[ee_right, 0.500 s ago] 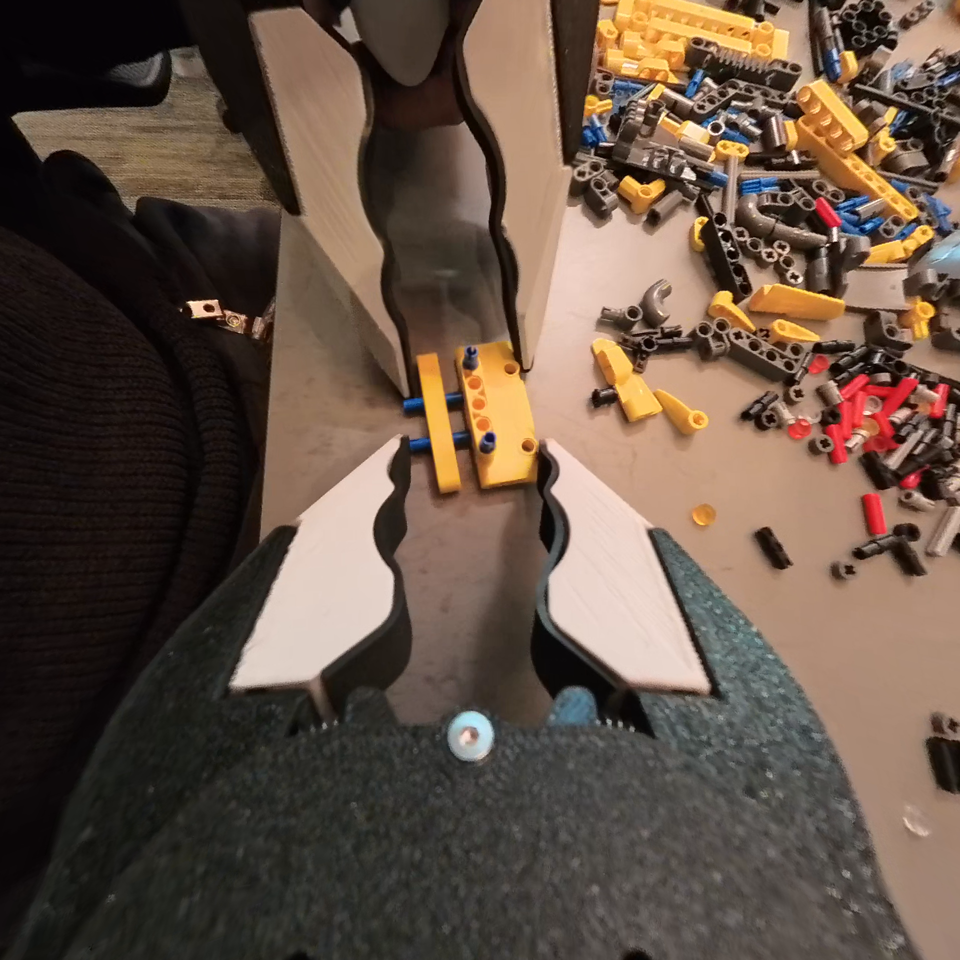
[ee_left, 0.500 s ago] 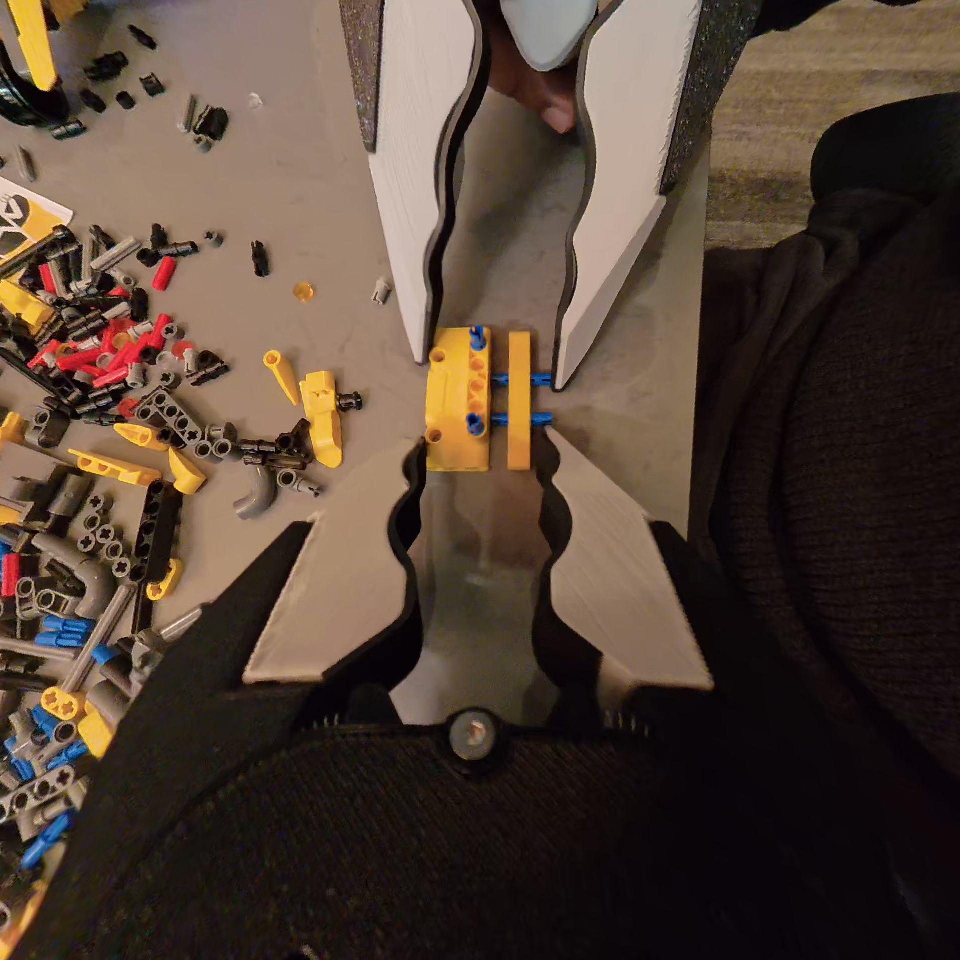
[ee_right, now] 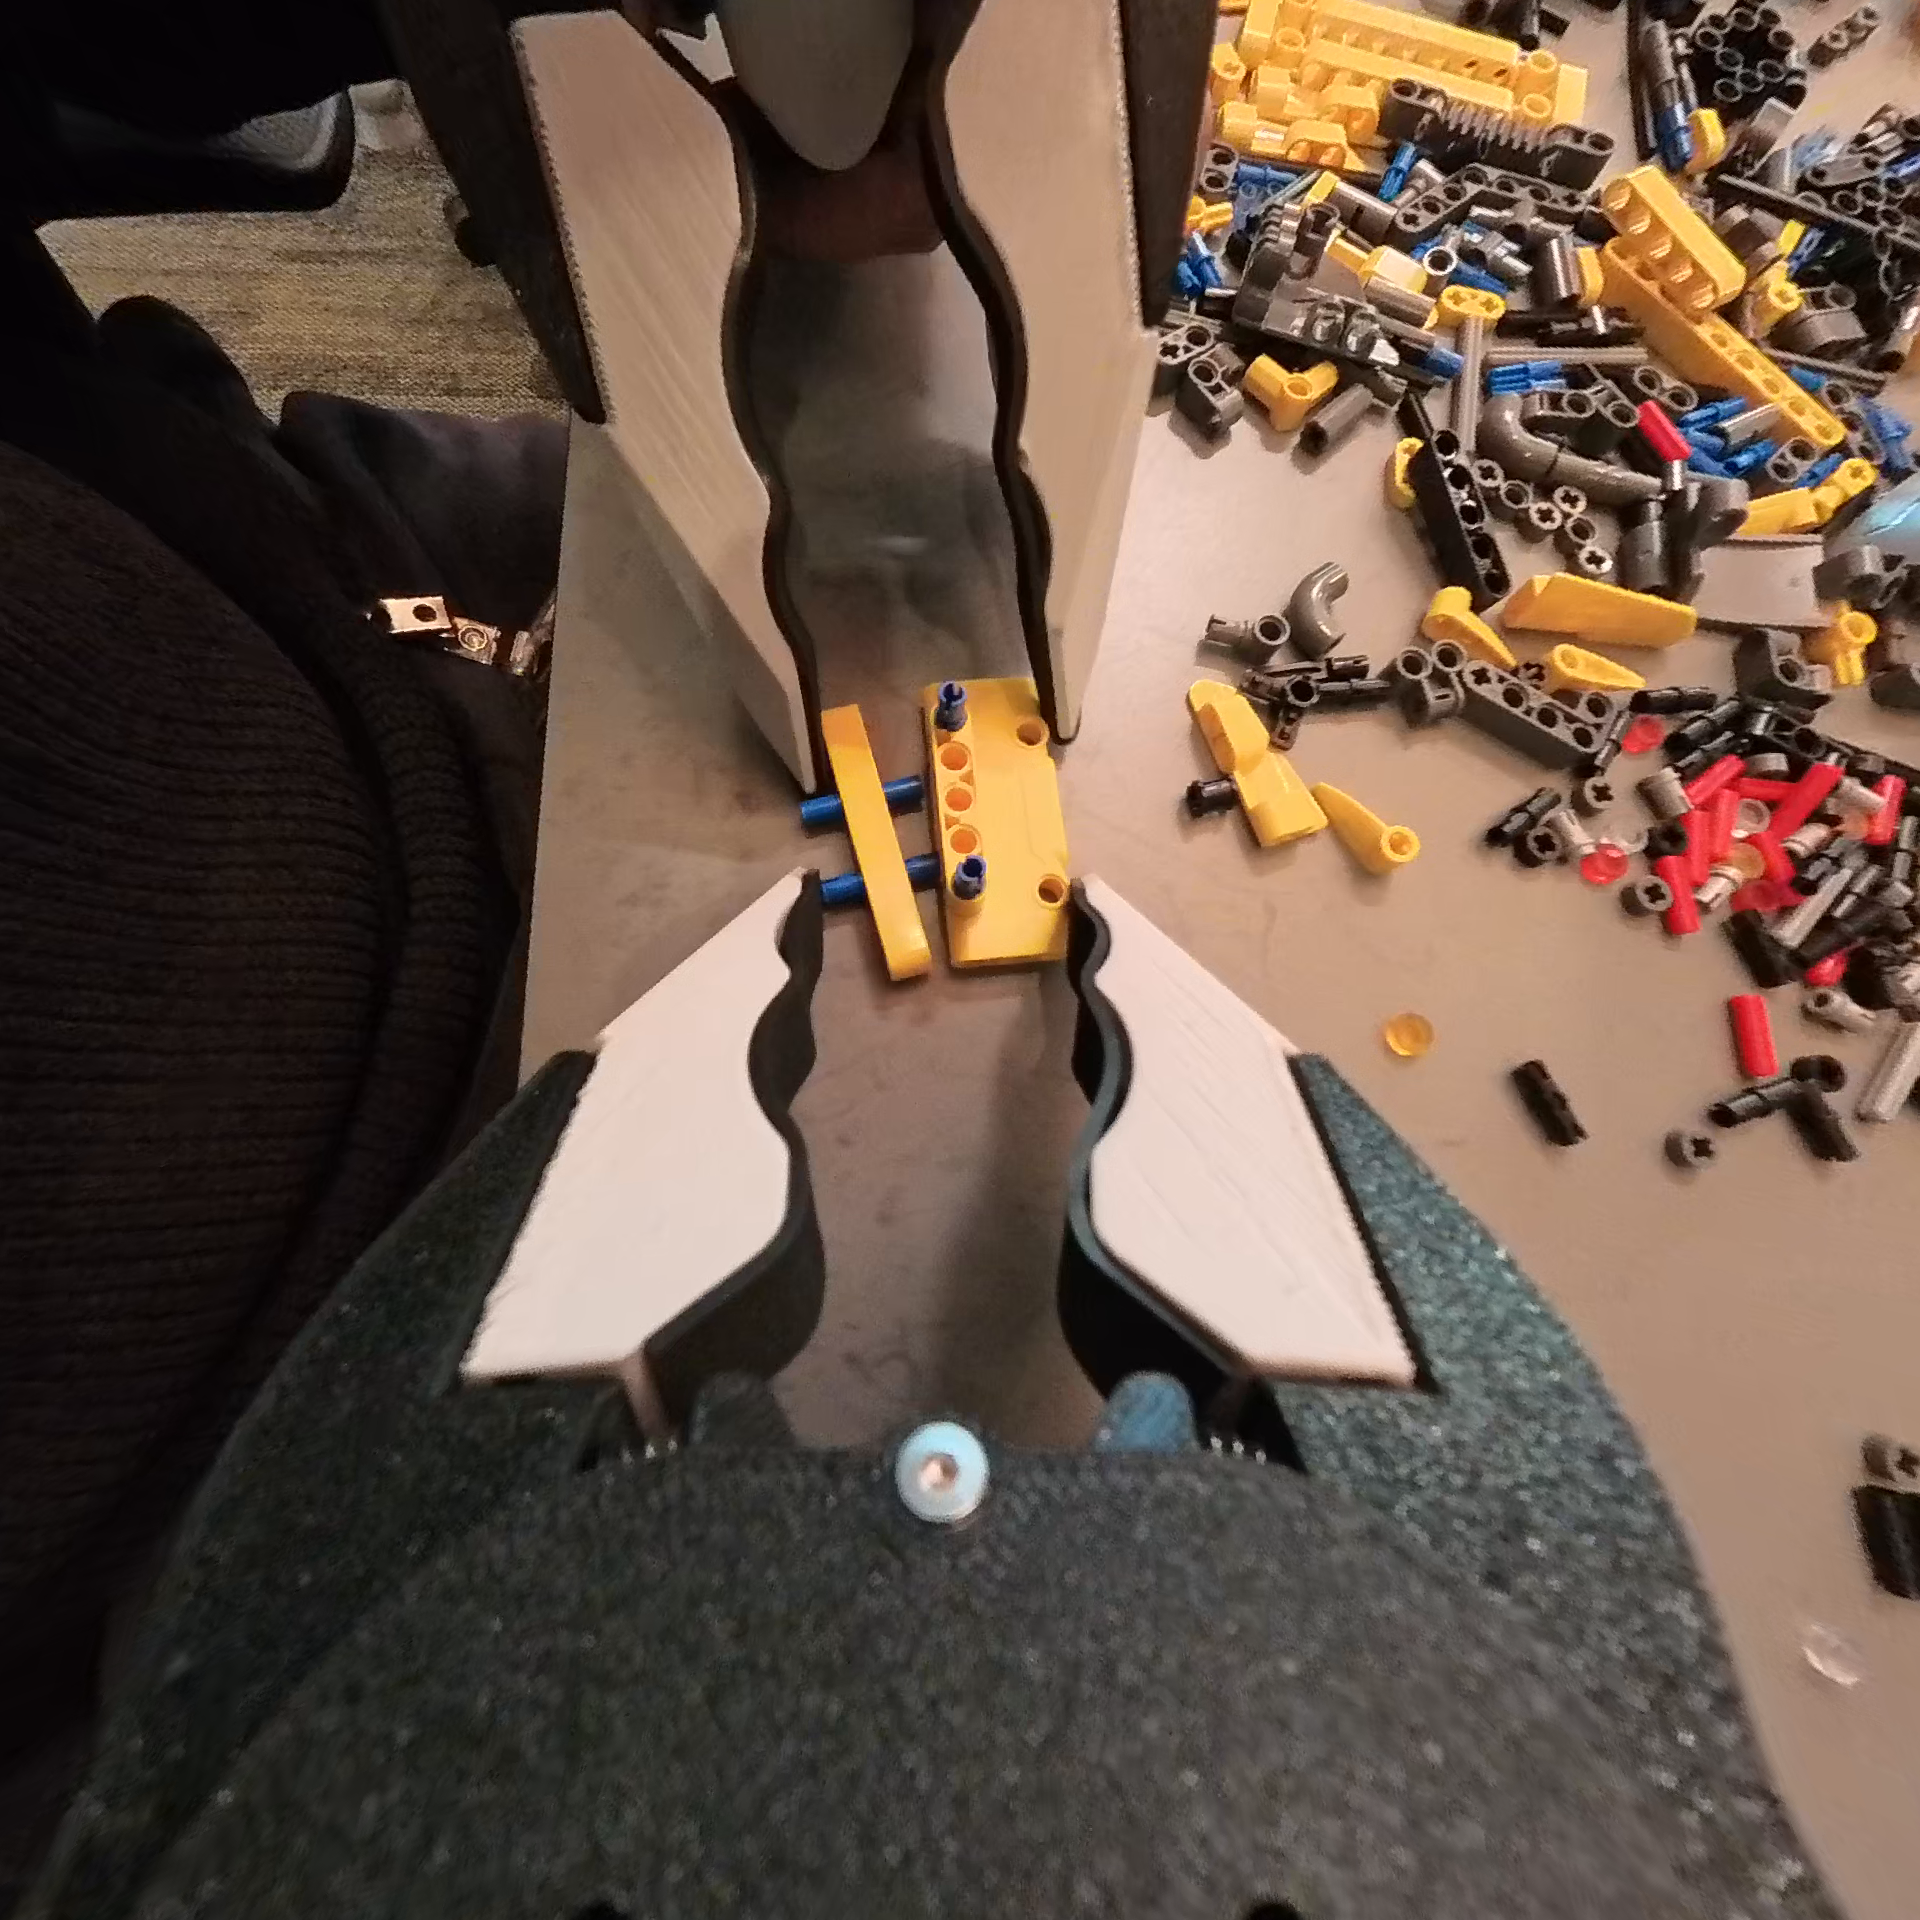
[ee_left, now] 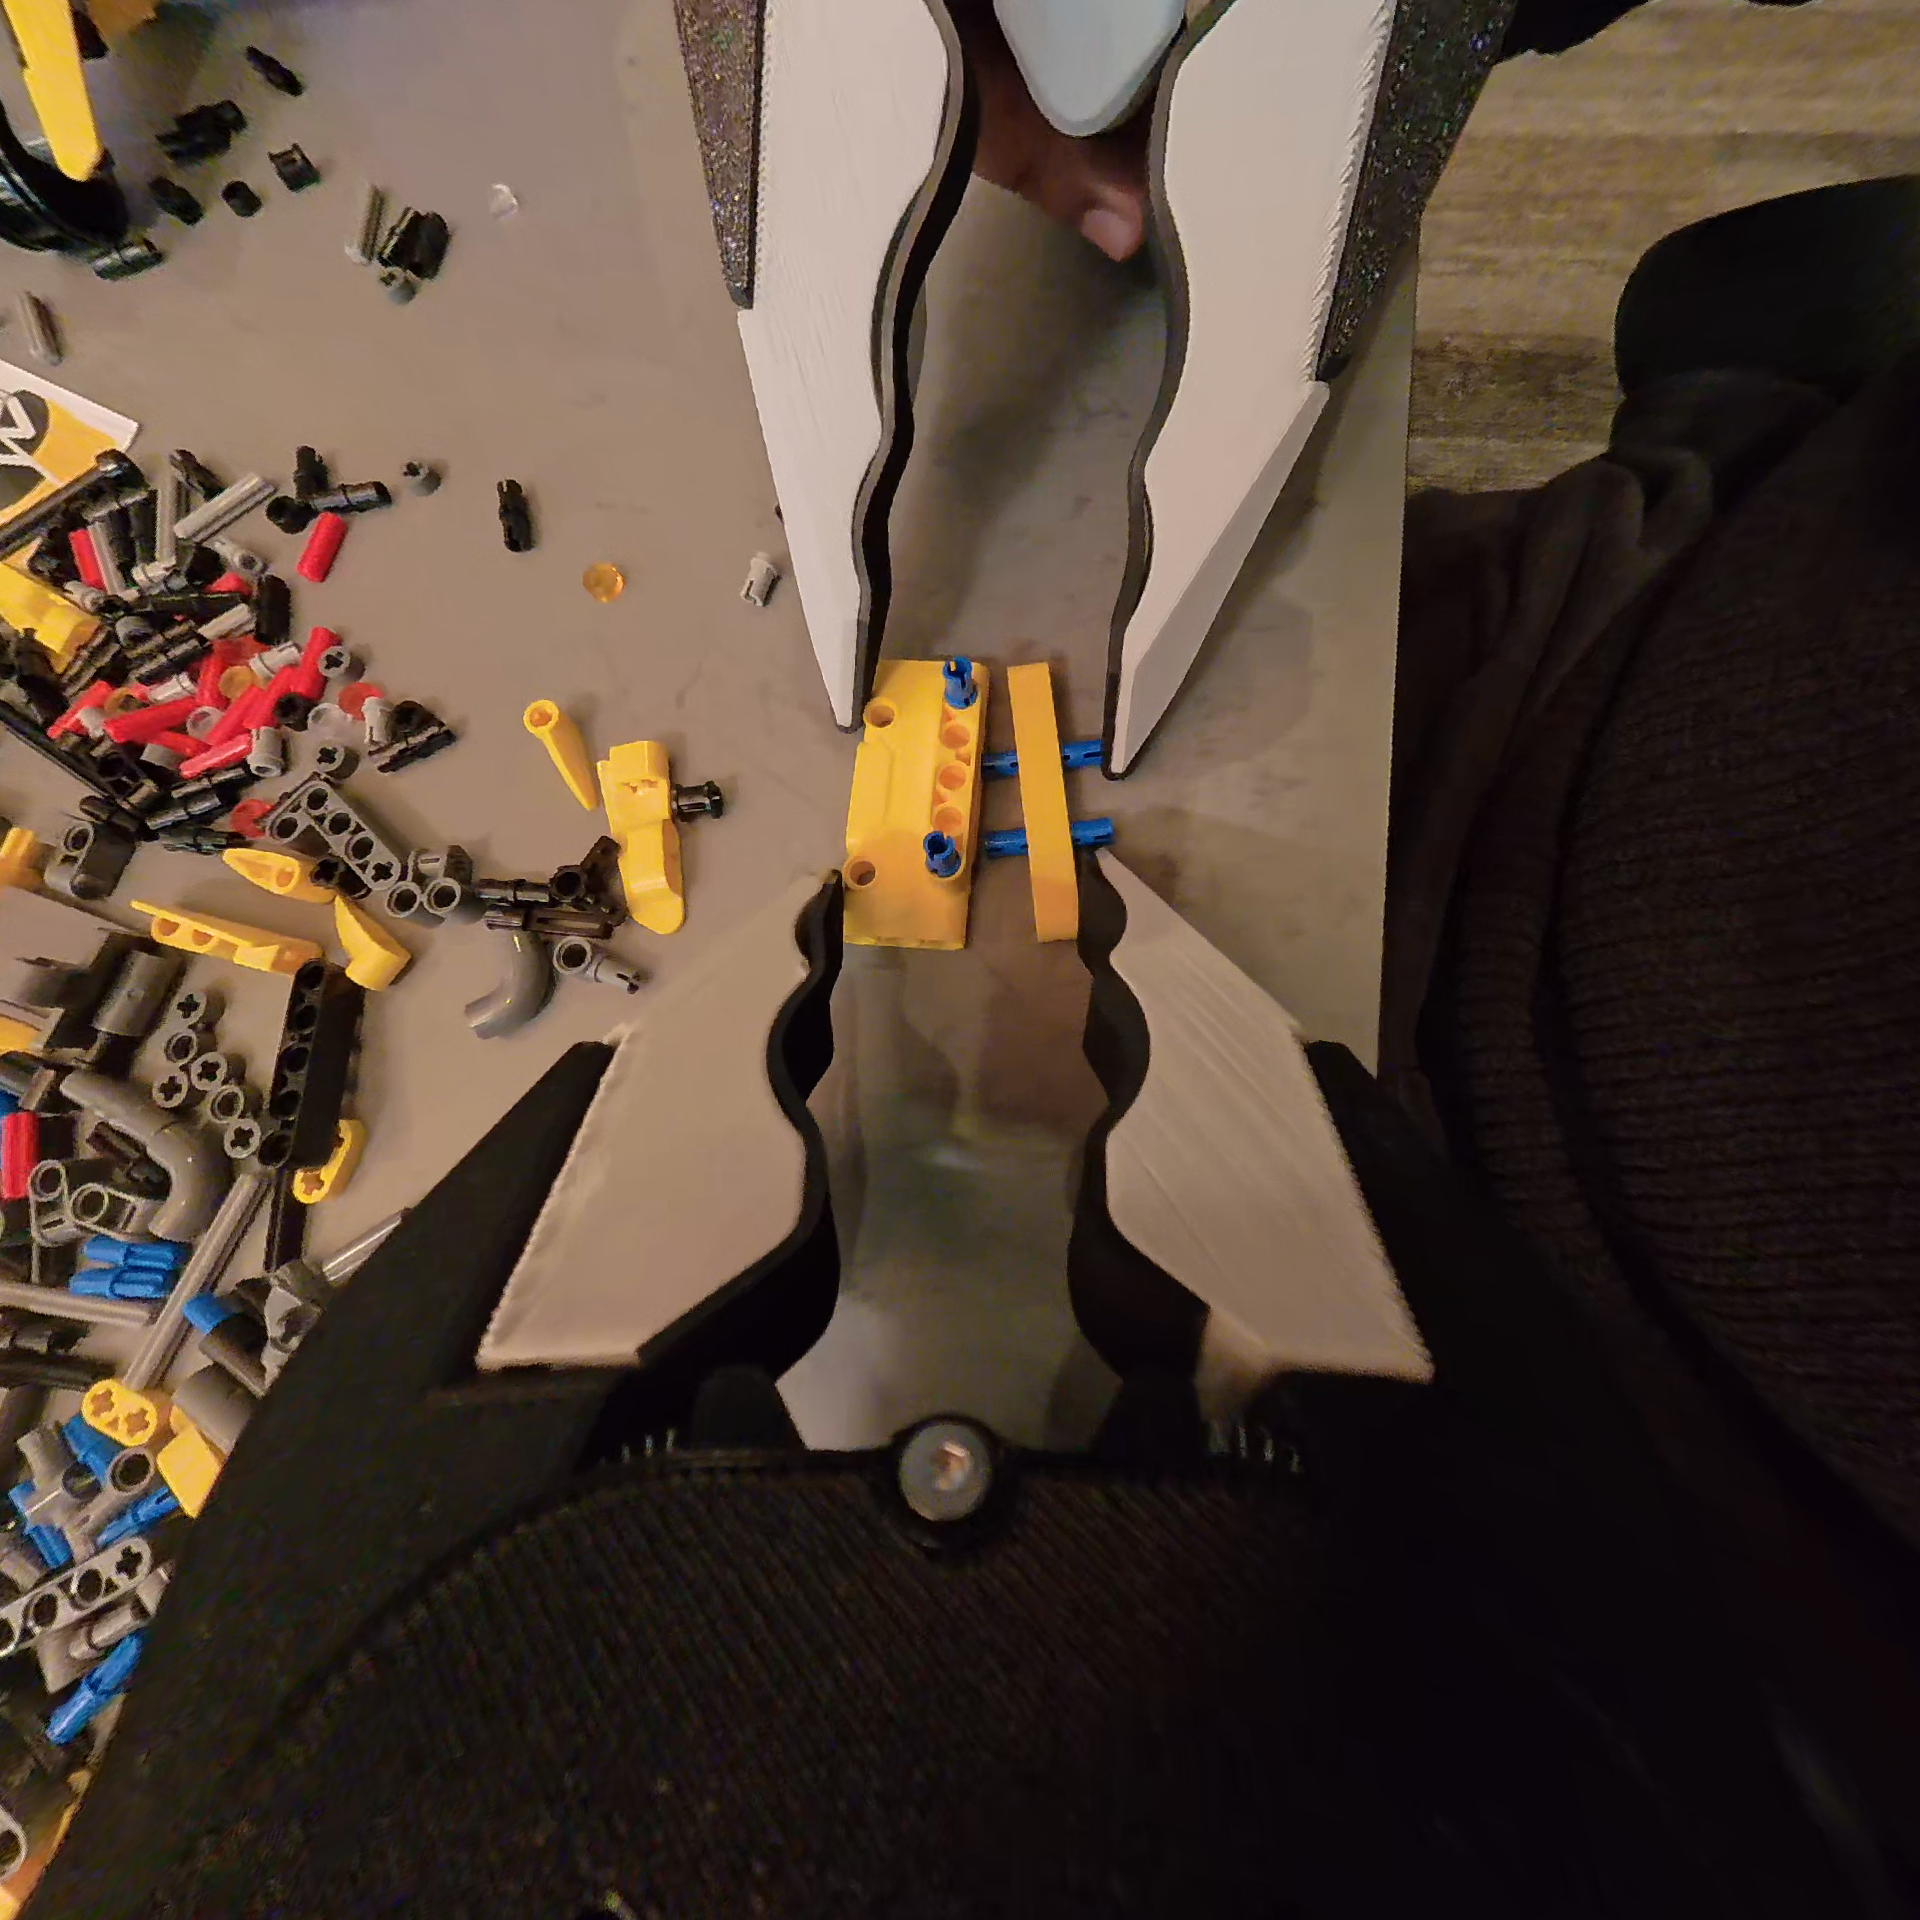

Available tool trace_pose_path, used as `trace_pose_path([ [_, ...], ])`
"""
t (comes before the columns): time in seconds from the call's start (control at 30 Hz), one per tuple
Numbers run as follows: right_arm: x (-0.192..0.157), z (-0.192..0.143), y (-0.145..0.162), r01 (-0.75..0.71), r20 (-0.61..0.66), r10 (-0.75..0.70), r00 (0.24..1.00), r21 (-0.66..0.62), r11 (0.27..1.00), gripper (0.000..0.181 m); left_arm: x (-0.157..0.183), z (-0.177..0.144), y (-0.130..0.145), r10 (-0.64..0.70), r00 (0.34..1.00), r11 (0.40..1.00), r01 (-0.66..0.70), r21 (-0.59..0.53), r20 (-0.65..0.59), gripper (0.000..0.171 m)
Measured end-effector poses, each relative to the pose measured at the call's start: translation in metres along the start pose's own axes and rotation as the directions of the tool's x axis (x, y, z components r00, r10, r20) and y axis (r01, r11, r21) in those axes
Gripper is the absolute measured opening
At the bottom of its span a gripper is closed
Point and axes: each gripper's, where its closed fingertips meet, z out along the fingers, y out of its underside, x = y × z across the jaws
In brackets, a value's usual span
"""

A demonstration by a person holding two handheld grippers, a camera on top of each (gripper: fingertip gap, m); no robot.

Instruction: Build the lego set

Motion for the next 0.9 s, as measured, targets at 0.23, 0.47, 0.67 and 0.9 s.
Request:
trace_pose_path([
  [0.23,-0.001,0.000,0.000,0.001,-0.002,-0.001,1.000,-0.002,1.000,0.047,0.004,-0.001,0.003,-0.019,0.999,1.000,0.019,-0.007,-0.050,0.048],
  [0.47,-0.001,0.000,0.000,-0.001,-0.002,0.001,1.000,-0.006,1.000,0.046,0.010,0.000,0.001,-0.043,0.996,0.999,0.042,-0.014,-0.074,0.067],
  [0.67,-0.001,0.000,0.000,0.001,-0.004,-0.001,1.000,-0.010,1.000,0.046,0.006,0.004,-0.003,-0.068,0.998,0.998,0.068,-0.012,0.012,0.063],
  [0.9,0.000,0.000,0.000,0.007,-0.016,-0.007,1.000,-0.012,1.000,0.048,0.002,0.004,-0.003,-0.068,0.996,0.998,0.068,-0.008,0.049,0.046],
])
